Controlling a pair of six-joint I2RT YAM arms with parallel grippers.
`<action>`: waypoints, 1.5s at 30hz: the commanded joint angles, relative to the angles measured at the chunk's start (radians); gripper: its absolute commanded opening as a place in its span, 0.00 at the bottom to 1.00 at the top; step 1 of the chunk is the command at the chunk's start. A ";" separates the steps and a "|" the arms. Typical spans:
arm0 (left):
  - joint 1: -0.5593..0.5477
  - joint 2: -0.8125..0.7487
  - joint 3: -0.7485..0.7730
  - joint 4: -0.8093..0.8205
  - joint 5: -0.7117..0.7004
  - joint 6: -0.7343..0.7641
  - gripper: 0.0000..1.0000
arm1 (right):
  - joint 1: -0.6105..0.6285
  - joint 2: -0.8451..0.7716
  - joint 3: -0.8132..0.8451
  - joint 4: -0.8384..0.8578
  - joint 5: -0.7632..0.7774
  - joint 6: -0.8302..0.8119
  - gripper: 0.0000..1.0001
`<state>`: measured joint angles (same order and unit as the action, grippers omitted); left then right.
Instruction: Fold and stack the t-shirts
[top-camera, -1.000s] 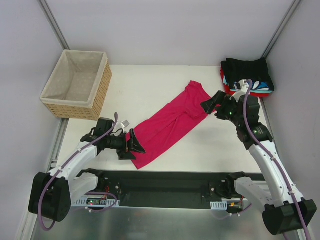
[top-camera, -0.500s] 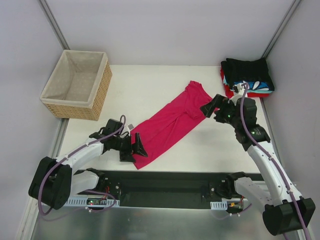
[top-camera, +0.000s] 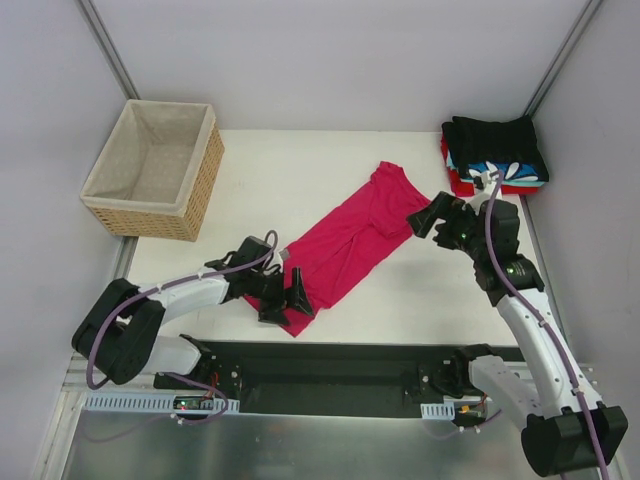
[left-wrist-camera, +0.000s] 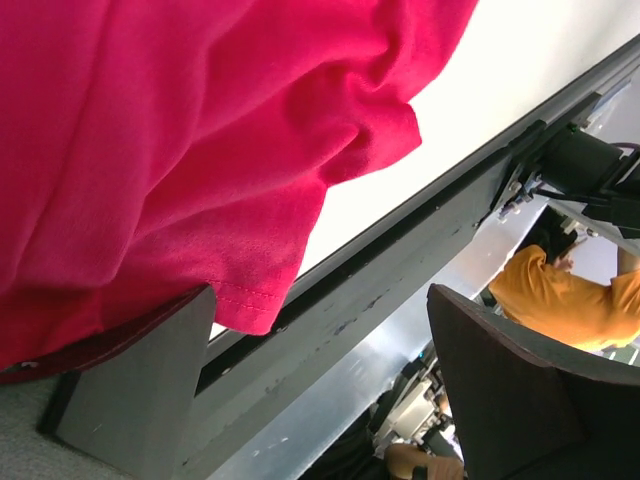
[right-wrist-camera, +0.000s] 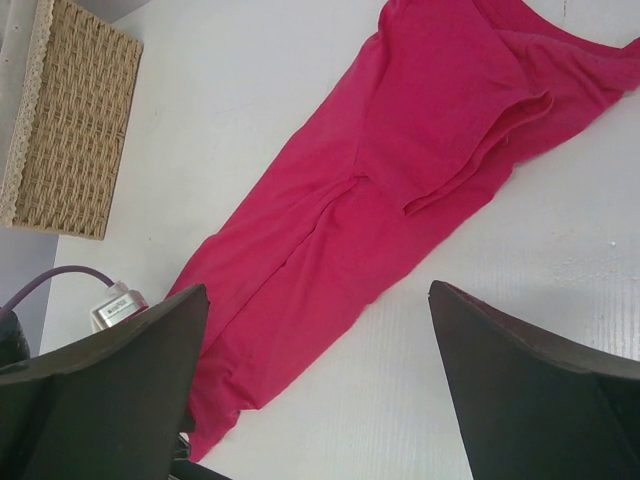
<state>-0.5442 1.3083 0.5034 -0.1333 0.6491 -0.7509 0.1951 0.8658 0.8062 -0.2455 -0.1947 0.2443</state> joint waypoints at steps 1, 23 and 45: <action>-0.088 0.072 0.021 0.108 -0.045 -0.065 0.88 | -0.016 -0.017 -0.002 0.002 -0.022 -0.016 0.97; -0.516 0.543 0.601 0.201 -0.014 -0.171 0.87 | -0.086 -0.007 0.018 -0.057 0.009 -0.020 0.97; -0.137 -0.184 0.581 -0.293 -0.190 0.062 0.89 | -0.031 1.025 0.689 0.219 -0.176 0.115 0.96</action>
<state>-0.7311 1.1683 1.1328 -0.3084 0.4614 -0.7383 0.1429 1.7721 1.3369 -0.0742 -0.3058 0.3229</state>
